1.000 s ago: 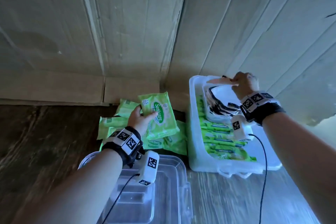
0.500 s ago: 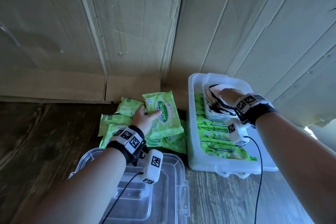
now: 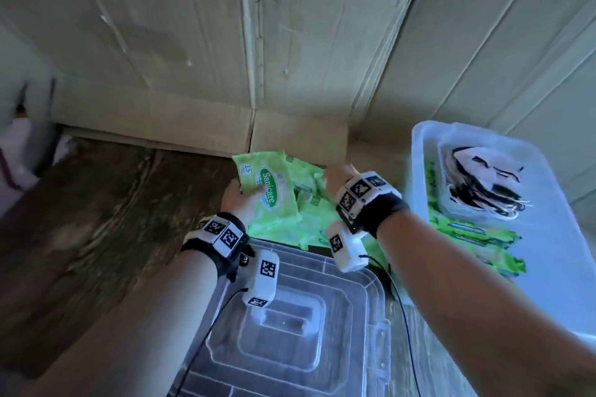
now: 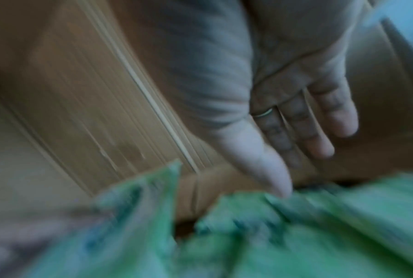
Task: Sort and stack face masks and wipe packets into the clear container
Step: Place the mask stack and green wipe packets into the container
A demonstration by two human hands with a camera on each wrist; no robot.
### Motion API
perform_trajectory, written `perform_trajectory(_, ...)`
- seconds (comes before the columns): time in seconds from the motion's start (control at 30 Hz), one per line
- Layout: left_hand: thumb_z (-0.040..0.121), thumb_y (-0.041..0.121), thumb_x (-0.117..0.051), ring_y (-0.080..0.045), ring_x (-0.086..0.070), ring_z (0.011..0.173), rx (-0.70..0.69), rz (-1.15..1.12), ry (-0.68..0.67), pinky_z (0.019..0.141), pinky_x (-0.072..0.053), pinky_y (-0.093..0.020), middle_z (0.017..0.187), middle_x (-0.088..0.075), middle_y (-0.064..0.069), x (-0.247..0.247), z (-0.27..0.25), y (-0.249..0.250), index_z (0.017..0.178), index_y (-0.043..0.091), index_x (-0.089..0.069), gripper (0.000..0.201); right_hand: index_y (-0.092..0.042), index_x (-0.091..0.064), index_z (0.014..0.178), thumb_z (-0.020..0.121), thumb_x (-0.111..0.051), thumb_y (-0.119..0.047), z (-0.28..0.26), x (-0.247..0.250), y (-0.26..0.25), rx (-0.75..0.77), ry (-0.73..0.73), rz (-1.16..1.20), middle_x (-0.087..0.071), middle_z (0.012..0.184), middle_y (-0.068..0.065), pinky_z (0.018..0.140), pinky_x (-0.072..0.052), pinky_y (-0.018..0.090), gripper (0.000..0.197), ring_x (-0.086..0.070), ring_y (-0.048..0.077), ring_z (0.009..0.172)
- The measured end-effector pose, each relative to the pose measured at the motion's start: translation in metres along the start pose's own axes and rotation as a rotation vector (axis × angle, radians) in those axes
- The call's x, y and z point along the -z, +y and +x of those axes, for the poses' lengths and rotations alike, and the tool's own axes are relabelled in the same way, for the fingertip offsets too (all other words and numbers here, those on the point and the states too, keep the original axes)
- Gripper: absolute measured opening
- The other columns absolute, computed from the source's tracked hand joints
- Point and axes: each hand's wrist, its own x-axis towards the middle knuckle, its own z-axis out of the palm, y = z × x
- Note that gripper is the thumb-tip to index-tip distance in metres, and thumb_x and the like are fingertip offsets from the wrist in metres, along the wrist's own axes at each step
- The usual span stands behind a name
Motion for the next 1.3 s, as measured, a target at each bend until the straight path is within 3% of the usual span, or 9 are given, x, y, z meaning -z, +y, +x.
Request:
perform_trajectory(0.17, 0.083, 0.016, -0.070, -0.030, -0.060, 0.101, -0.005, 0.077, -0.040, 0.077, -0.047, -0.033, 0.110, -0.062, -0.014, 0.021, 0.004, -0.015, 0.113, 0.005, -0.053, 0.037, -0.013, -0.010, 0.147, 0.096, -0.043, -0.019, 0.013, -0.062, 0.009, -0.229, -0.164, 0.291, -0.014, 0.151, 0.022, 0.111, -0.022, 0.046, 0.061, -0.019, 0.042, 0.137)
perform_trajectory(0.37, 0.085, 0.003, -0.064, -0.025, -0.046, 0.128, -0.123, 0.088, -0.141, 0.103, -0.041, -0.041, 0.151, -0.032, -0.004, 0.027, -0.006, -0.013, 0.145, 0.026, -0.030, 0.072, -0.021, -0.009, 0.146, 0.092, -0.045, -0.018, 0.025, -0.066, 0.027, -0.494, -0.125, 0.210, -0.029, 0.138, 0.029, 0.101, -0.036, 0.046, 0.064, -0.035, 0.039, 0.127)
perform_trajectory(0.53, 0.093, -0.003, -0.047, -0.003, -0.045, 0.035, -0.130, 0.086, -0.281, 0.038, -0.040, -0.018, 0.141, -0.047, -0.007, 0.023, -0.013, -0.007, 0.118, 0.012, -0.063, 0.033, -0.016, -0.017, 0.141, 0.093, -0.031, 0.000, 0.014, -0.040, 0.014, -0.469, 0.250, 0.422, -0.044, 0.126, 0.024, 0.090, -0.045, 0.045, 0.053, -0.051, 0.038, 0.109)
perform_trajectory(0.67, 0.093, 0.008, -0.050, -0.018, -0.051, 0.123, -0.046, -0.038, -0.287, 0.092, -0.040, -0.024, 0.135, -0.053, -0.006, 0.022, -0.016, 0.001, 0.120, 0.009, -0.062, 0.028, 0.002, -0.026, 0.131, 0.093, -0.041, -0.009, 0.000, 0.003, -0.018, -0.194, 0.502, 0.767, -0.053, 0.114, 0.023, 0.076, -0.043, 0.035, 0.042, -0.055, 0.037, 0.100)
perform_trajectory(0.8, 0.086, 0.041, -0.061, -0.014, -0.047, 0.107, 0.130, -0.263, -0.267, 0.086, -0.035, -0.019, 0.113, -0.056, -0.002, 0.022, -0.020, 0.007, 0.123, 0.001, -0.056, 0.055, -0.004, -0.049, 0.121, 0.089, -0.055, -0.010, 0.002, 0.007, -0.049, 0.067, 0.193, 1.047, -0.065, 0.090, 0.013, 0.073, -0.054, 0.039, 0.032, -0.064, 0.032, 0.077)
perform_trajectory(0.9, 0.083, 0.016, -0.069, -0.027, -0.060, 0.096, 0.060, -0.251, -0.284, 0.071, -0.053, -0.021, 0.095, -0.065, -0.009, 0.030, -0.022, -0.002, 0.108, -0.002, -0.058, 0.033, -0.007, -0.051, 0.127, 0.094, -0.048, -0.014, 0.008, -0.011, -0.051, 0.035, 0.192, 0.876, -0.062, 0.093, 0.010, 0.071, -0.050, 0.034, 0.034, -0.061, 0.023, 0.076)
perform_trajectory(1.07, 0.077, -0.002, -0.070, -0.031, -0.059, 0.110, 0.038, -0.258, -0.252, 0.102, -0.042, -0.049, 0.115, -0.062, -0.011, 0.054, -0.017, -0.023, 0.116, 0.016, -0.050, 0.046, -0.031, -0.006, 0.146, 0.076, -0.069, -0.009, 0.014, -0.066, -0.014, -0.055, -0.272, 0.000, -0.016, 0.147, 0.017, 0.097, -0.039, 0.045, 0.097, -0.025, 0.039, 0.133)
perform_trajectory(1.17, 0.078, -0.012, -0.064, -0.020, -0.046, 0.124, 0.043, -0.339, -0.261, 0.105, -0.036, -0.036, 0.139, -0.038, 0.005, 0.065, -0.016, -0.031, 0.148, 0.030, -0.013, 0.096, -0.036, -0.002, 0.145, 0.068, -0.077, -0.011, 0.010, -0.082, -0.006, -0.066, -0.225, 0.005, -0.009, 0.150, 0.014, 0.103, -0.035, 0.054, 0.110, -0.019, 0.040, 0.136)
perform_trajectory(1.3, 0.083, -0.005, -0.062, -0.008, -0.037, 0.129, -0.115, -0.095, -0.256, 0.092, -0.039, -0.010, 0.157, -0.013, 0.006, 0.069, -0.020, -0.035, 0.147, 0.040, -0.003, 0.098, -0.029, -0.015, 0.140, 0.073, -0.069, -0.022, 0.003, -0.080, -0.012, -0.079, -0.112, -0.016, -0.036, 0.130, 0.013, 0.094, -0.043, 0.048, 0.086, -0.043, 0.034, 0.118)
